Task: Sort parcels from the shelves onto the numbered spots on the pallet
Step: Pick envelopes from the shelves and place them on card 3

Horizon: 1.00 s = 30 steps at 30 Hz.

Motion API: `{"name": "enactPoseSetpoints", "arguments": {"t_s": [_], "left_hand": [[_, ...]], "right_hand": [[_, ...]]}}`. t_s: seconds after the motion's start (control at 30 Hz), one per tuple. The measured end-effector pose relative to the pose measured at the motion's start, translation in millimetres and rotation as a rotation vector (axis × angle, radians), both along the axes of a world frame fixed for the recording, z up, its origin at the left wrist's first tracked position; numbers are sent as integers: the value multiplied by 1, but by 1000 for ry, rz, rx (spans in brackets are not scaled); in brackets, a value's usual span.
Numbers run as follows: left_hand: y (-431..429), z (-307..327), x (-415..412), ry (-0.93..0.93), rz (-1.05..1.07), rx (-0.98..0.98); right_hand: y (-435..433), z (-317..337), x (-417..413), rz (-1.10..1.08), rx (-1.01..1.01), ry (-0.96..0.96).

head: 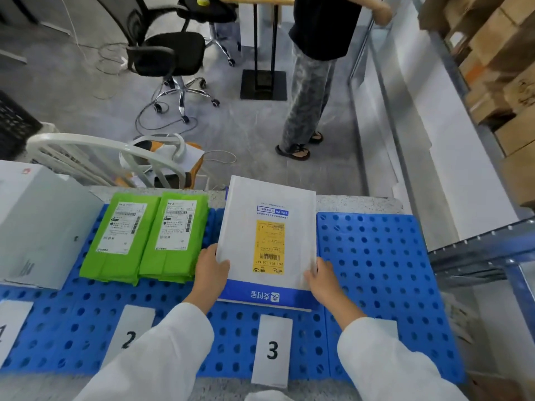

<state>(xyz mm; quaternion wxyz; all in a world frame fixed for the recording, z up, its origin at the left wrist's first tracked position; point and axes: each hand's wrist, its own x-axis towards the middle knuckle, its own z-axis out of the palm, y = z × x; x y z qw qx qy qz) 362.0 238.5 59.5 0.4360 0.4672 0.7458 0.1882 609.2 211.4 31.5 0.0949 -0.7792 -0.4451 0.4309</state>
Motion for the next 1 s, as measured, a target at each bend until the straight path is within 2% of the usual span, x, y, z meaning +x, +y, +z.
{"name": "enactPoseSetpoints", "arguments": {"t_s": [0.1, 0.23, 0.33, 0.47, 0.63, 0.7, 0.77, 1.0], "left_hand": [[-2, -2, 4, 85, -3, -18], [-2, 5, 11, 285, -86, 19], [6, 15, 15, 443, -268, 91], [21, 29, 16, 605, -557, 183], [38, 60, 20, 465, -906, 322], [45, 74, 24, 387, -1012, 304], [49, 88, 31, 342, -1075, 277], [12, 125, 79, 305, -1315, 465]], "right_hand": [[-4, -3, -3, -1, -2, 7], [-3, 2, 4, 43, -52, 33], [0, 14, 11, 68, -69, 9], [10, 40, 7, 51, 21, -38], [3, 75, -7, 210, 158, -193], [-6, 89, -10, 218, 179, -190], [-17, 101, -9, 172, 190, -214], [-95, 140, 5, -73, 177, -329]]}}
